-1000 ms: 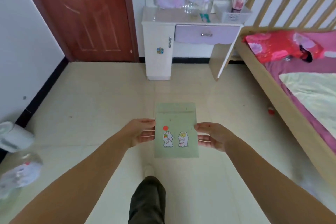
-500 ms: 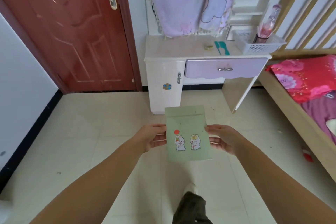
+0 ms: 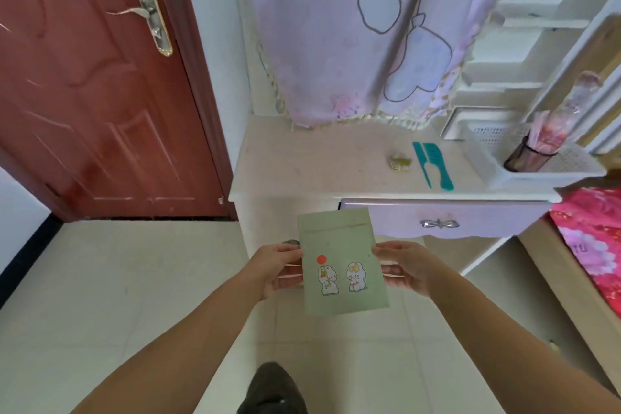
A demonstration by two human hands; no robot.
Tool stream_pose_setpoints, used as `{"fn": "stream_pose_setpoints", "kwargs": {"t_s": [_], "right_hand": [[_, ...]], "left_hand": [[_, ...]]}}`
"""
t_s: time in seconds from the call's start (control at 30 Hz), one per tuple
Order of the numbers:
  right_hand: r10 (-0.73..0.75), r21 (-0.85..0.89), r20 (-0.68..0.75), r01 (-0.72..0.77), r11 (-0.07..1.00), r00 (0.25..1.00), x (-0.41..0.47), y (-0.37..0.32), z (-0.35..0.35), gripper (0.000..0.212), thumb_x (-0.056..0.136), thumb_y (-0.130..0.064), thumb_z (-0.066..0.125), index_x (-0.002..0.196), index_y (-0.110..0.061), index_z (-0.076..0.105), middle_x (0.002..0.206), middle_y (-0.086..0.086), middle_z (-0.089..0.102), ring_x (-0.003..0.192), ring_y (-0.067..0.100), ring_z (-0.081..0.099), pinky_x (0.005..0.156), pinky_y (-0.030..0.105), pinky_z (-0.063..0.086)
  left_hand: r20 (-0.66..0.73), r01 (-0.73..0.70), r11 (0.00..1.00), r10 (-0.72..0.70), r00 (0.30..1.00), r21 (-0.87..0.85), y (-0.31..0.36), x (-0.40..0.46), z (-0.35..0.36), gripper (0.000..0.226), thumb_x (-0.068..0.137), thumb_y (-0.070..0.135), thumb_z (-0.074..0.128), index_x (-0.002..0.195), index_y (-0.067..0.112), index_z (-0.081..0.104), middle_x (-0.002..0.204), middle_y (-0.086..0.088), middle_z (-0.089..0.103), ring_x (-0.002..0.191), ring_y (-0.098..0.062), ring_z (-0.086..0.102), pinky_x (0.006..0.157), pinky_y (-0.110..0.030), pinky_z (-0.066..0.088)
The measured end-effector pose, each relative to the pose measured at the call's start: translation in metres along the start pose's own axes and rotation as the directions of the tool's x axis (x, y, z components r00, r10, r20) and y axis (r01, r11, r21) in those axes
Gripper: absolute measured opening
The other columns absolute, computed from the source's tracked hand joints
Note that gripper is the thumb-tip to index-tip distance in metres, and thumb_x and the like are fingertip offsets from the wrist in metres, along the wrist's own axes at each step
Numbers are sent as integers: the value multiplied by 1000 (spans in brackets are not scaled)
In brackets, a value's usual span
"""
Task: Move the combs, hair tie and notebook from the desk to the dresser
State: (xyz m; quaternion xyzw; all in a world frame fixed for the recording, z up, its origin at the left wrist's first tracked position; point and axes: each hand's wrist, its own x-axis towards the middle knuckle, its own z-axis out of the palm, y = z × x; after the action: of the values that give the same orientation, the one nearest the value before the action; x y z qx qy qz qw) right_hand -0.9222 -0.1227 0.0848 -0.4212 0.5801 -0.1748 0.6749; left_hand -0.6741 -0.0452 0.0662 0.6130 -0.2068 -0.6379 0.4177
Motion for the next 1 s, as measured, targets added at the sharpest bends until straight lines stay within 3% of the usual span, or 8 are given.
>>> {"fn": "stream_pose_setpoints", "kwargs": {"t_s": [0.1, 0.33, 0.43, 0.53, 0.67, 0.77, 1.0], "right_hand": [[-34, -26, -36, 34, 999, 999, 70, -41, -5, 9, 84, -13, 65, 92, -12, 68, 84, 5, 77, 80, 19, 71, 69, 31, 56], [-159, -230, -304, 90, 969, 939, 203, -127, -21, 25, 84, -10, 62, 107, -2, 66, 93, 9, 68, 78, 19, 62, 67, 31, 53], [-178, -348, -374, 41, 937, 910, 241, -148, -36, 31, 84, -14, 61, 112, -1, 64, 111, 15, 68, 96, 29, 64, 88, 45, 52], [-161, -408, -394, -15, 913, 905, 278, -155, -51, 35, 85, -17, 60, 116, 0, 61, 117, 17, 66, 101, 31, 63, 94, 48, 49], [-159, -518, -368, -60, 853, 916, 314, -158, -65, 37, 87, -19, 59, 119, -1, 58, 120, 16, 64, 107, 28, 61, 97, 41, 47], [-134, -587, -350, -106, 802, 927, 325, -154, -68, 34, 88, -18, 59, 118, -3, 58, 118, 14, 64, 106, 26, 60, 93, 37, 47], [-108, -679, -294, -129, 722, 950, 323, -157, -69, 35, 88, -21, 59, 120, -8, 51, 124, 13, 55, 103, 26, 58, 92, 41, 49]], "left_hand": [[-6, -19, 998, 20, 1000, 59, 46, 77, 0, 15, 87, 9, 58, 100, 3, 63, 86, -12, 70, 72, -21, 68, 59, -30, 58], [-51, -94, 927, 121, 991, 364, 146, 231, 33, 14, 87, 11, 56, 77, 2, 57, 79, -15, 69, 66, -22, 68, 57, -32, 58], [-64, -57, 888, 97, 993, 457, 168, 281, 52, 19, 86, 13, 57, 69, 6, 52, 81, -19, 67, 66, -26, 67, 59, -34, 58], [-80, -30, 842, 87, 993, 539, 178, 320, 67, 24, 82, 16, 60, 62, 9, 50, 83, -22, 69, 71, -33, 69, 66, -41, 60], [-114, 13, 733, 88, 990, 680, 179, 353, 79, 35, 79, 20, 62, 51, 14, 42, 74, -21, 66, 76, -37, 68, 74, -45, 57], [-85, 45, 600, 39, 996, 799, 180, 364, 83, 31, 77, 27, 62, 55, 15, 45, 69, -10, 61, 70, -29, 62, 67, -38, 51], [-24, 23, 317, 1, 1000, 948, 191, 367, 86, 20, 81, 32, 54, 71, 15, 52, 88, -8, 65, 85, -27, 62, 61, -28, 40]]}}
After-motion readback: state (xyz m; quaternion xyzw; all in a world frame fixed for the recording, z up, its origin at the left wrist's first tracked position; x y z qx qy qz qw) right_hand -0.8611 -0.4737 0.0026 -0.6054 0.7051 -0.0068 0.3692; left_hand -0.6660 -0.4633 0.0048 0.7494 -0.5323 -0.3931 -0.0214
